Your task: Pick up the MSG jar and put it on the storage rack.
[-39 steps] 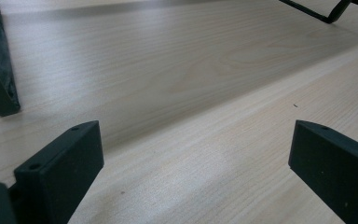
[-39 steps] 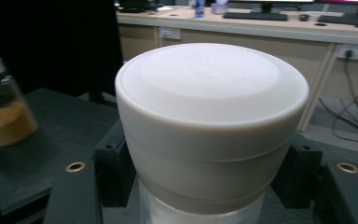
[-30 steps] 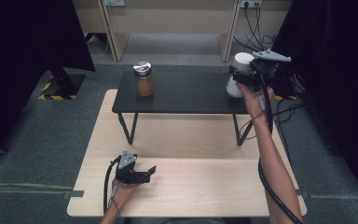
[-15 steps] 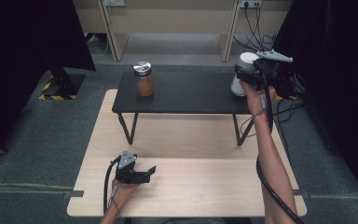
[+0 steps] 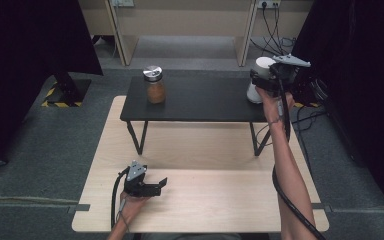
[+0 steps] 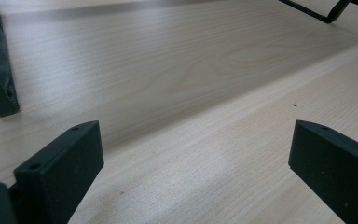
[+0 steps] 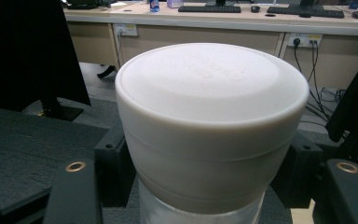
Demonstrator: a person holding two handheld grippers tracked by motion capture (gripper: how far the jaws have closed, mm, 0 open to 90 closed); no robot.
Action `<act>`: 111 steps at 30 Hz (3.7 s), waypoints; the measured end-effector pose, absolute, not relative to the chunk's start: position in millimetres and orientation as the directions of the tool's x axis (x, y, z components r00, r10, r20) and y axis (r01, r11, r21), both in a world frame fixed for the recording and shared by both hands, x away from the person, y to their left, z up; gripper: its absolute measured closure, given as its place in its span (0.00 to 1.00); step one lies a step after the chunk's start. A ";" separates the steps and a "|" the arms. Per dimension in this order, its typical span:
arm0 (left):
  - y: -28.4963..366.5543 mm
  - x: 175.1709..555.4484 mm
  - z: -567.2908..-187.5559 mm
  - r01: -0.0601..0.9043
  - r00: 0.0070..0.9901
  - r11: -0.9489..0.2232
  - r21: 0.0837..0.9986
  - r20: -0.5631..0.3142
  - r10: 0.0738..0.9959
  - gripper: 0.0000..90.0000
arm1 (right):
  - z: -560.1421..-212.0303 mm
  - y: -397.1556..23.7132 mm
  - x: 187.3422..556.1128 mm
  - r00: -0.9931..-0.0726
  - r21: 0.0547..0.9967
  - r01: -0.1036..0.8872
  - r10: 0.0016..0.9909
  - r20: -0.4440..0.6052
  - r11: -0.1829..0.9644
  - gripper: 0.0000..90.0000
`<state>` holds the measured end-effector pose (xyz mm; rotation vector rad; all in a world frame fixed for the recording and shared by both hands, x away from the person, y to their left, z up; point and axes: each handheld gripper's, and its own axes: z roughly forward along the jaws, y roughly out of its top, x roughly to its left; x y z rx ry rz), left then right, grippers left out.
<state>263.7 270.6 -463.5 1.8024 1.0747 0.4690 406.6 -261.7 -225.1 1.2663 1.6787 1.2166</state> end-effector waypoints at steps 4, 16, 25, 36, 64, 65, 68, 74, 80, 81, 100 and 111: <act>269.9 263.2 -463.7 0.463 0.540 -0.163 0.871 -0.132 0.831 0.03 | -224.2 -259.3 406.1 -0.284 0.947 0.306 0.959 -0.009 0.100 0.38; 269.4 263.0 -464.0 0.462 0.539 -0.161 0.872 -0.132 0.832 0.03 | -218.3 -275.2 414.4 -0.369 0.927 0.349 0.930 -0.002 0.140 0.00; 269.3 263.1 -463.5 0.464 0.538 -0.162 0.871 -0.132 0.832 0.03 | -222.3 -284.2 398.9 -0.395 0.941 0.312 0.919 0.002 0.132 0.00; 269.3 263.0 -463.5 0.465 0.538 -0.162 0.871 -0.132 0.833 0.02 | -241.6 -295.4 367.6 -0.447 0.945 0.283 0.894 -0.021 0.163 0.00; 270.5 262.9 -463.6 0.465 0.538 -0.159 0.871 -0.136 0.832 0.02 | -322.1 -311.4 311.0 -0.627 0.937 0.279 0.779 0.012 0.211 0.00; 270.5 262.9 -463.6 0.465 0.538 -0.158 0.871 -0.136 0.832 0.02 | -326.5 -312.8 310.8 -0.639 0.937 0.282 0.769 0.022 0.207 0.00; 270.4 262.9 -463.6 0.465 0.538 -0.158 0.871 -0.136 0.832 0.02 | -341.6 -312.3 306.6 -0.654 0.936 0.288 0.756 0.039 0.201 0.00; 270.1 262.8 -463.6 0.466 0.537 -0.158 0.871 -0.137 0.833 0.02 | -373.4 -311.0 306.3 -0.656 0.926 0.337 0.748 0.103 0.168 0.00; 270.2 262.7 -463.6 0.465 0.537 -0.158 0.871 -0.136 0.832 0.02 | -398.4 -303.9 307.6 -0.641 0.908 0.379 0.758 0.119 0.178 0.01; 270.1 262.8 -463.6 0.466 0.537 -0.158 0.871 -0.136 0.832 0.02 | -402.0 -302.6 307.7 -0.641 0.905 0.384 0.758 0.120 0.182 0.01; 269.8 262.8 -463.7 0.464 0.539 -0.160 0.871 -0.134 0.832 0.02 | -439.3 -290.7 296.0 -0.678 0.885 0.391 0.729 0.093 0.251 0.01; 269.3 263.1 -463.9 0.464 0.539 -0.160 0.871 -0.135 0.831 0.02 | -455.6 -296.5 301.5 -0.655 0.874 0.429 0.746 0.124 0.231 0.01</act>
